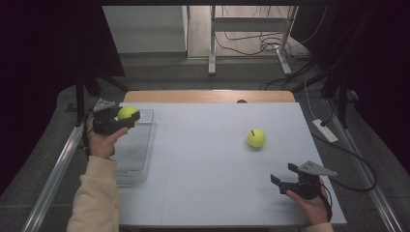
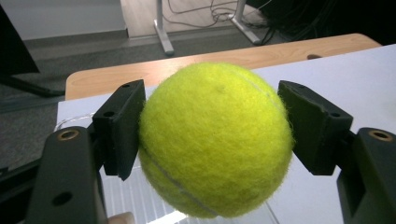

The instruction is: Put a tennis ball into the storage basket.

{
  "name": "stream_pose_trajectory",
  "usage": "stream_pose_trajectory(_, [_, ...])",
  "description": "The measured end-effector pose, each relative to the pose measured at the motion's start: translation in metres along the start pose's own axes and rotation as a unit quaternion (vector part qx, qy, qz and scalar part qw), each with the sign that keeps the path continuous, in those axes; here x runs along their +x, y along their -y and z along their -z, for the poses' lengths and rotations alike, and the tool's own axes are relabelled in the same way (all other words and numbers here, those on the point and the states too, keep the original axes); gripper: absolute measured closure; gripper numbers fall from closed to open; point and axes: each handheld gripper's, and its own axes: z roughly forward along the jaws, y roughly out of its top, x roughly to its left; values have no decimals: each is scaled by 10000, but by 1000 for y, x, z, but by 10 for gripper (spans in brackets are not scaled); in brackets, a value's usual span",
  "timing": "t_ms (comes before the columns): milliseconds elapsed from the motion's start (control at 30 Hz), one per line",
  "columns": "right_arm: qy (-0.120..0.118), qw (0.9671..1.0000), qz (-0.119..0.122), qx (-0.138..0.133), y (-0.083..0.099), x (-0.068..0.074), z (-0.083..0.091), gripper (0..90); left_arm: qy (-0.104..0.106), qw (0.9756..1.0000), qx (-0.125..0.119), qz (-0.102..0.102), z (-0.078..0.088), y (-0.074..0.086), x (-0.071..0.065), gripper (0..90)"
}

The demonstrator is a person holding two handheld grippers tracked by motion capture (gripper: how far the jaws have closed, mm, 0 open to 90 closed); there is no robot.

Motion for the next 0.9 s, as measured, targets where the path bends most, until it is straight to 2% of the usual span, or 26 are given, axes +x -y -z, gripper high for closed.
stream_pose_trajectory(267, [9,10000,3,-7,0,0,0,123,-52,9997,227,65,-9,-3,11,281])
stream_pose_trajectory(467, [5,10000,6,8,0,0,-1,123,-153,9993,331,21,-16,-4,15,280])
stream_pose_trajectory(733, [-13,10000,18,21,0,1,-2,123,-229,9977,638,-71,-29,-6,18,280])
stream_pose_trajectory(900, [-13,10000,14,25,0,0,-2,123,-290,9969,729,-100,-33,-6,20,280])
